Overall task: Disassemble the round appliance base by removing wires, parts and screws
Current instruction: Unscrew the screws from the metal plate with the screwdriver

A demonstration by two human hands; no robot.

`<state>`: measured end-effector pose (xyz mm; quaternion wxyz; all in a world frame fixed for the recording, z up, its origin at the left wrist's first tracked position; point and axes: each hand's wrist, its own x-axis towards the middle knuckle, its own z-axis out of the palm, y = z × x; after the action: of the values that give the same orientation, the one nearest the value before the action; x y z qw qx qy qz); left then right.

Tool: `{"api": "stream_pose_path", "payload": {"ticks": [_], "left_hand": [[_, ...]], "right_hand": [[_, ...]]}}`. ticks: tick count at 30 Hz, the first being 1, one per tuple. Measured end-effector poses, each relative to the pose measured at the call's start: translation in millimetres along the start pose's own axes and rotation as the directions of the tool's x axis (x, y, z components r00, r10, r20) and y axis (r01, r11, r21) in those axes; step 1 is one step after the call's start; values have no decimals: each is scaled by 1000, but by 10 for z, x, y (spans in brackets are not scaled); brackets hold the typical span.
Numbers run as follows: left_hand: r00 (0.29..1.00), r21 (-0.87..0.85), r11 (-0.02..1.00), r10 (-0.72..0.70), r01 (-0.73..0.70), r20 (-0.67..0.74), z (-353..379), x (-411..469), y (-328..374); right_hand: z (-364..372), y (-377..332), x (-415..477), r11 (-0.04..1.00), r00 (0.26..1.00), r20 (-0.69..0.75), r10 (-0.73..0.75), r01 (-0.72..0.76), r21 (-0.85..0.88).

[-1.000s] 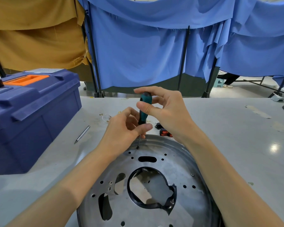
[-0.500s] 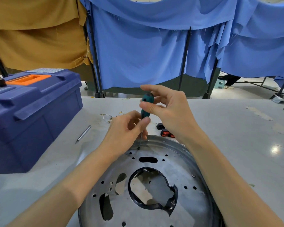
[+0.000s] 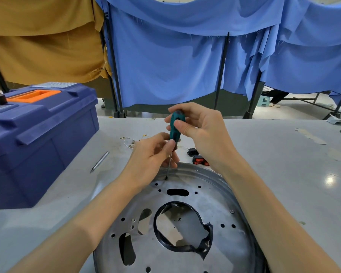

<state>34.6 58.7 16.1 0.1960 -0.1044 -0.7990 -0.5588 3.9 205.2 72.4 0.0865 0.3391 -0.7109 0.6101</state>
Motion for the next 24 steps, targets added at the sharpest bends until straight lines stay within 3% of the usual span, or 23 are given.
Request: {"api": "stream_pose_path", "payload": {"ticks": [6,13,18,21,24], "left_hand": [[998,43,998,-34,37,-55,-1,3,13],[1000,30,999,-11,12,-27,-4,-13,40],[997,68,997,-39,44,-71,-9,-15,60],[996,150,988,-24,37,-88,-27,-21,66],[997,187,982,-23,37,-75,-30,-18,53]], "right_hand": [[22,-11,-9,993,1000,20,-14,17,-117],[6,-22,-11,1000,999,36,-18,19,-13],[12,-2,-15,993,999,27,-32,35,-111],[1,11,-2,995,999,-10,-33,32,-89],[-39,-9,18,996,985,-148,-83,85,8]]}}
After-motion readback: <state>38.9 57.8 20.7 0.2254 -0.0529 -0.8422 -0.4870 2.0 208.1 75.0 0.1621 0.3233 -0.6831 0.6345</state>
